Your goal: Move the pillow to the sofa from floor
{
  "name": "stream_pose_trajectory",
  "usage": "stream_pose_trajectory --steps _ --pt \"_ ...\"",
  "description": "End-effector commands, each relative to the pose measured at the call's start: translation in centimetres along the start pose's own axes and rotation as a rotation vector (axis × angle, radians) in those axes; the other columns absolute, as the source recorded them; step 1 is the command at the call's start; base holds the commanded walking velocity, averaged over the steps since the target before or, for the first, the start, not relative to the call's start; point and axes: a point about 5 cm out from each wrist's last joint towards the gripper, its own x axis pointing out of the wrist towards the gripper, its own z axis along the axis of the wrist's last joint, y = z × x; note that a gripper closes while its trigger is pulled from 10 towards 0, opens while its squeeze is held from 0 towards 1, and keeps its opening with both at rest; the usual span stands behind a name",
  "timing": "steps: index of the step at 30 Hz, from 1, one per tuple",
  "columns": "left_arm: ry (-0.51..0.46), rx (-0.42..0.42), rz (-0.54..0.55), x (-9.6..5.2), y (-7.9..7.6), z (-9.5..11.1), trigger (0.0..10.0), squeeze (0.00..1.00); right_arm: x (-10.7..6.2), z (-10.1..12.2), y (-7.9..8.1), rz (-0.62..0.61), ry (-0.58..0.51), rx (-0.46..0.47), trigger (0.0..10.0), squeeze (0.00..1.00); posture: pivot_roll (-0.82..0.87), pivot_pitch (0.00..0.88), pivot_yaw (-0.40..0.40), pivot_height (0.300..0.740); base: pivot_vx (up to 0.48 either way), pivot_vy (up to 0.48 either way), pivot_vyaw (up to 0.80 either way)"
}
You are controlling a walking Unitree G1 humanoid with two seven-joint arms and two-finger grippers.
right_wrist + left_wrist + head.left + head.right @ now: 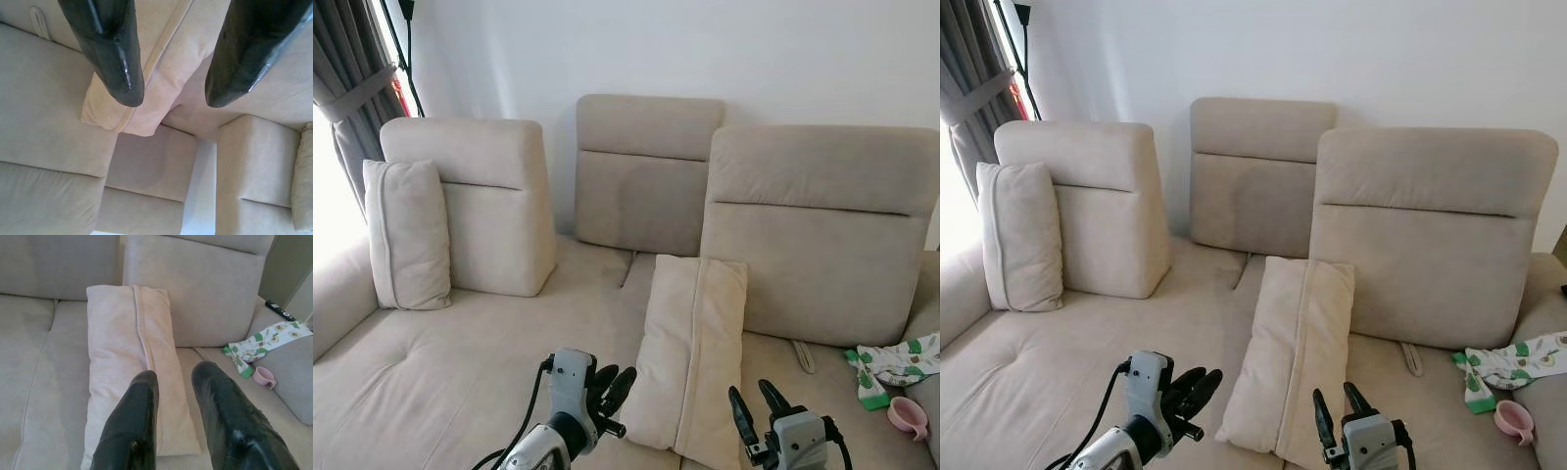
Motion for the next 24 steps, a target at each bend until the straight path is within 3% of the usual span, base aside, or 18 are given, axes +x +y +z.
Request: stream_pose_trajectory --steps 1,24 --pt "0.024 0.011 0.014 -0.05 0.30 -0.48 10.0 0.00 -0.08 -0.12 0.37 0.004 0.004 0.012 10.0 0.00 0.12 0.000 0.062 0.740 -0.266 0.000 0.00" --pt "0.024 0.021 0.008 0.10 0.30 -0.45 10.0 0.00 0.12 -0.19 0.37 0.000 0.004 0.012 10.0 0.00 0.12 0.000 0.065 0.740 -0.283 0.000 0.00"
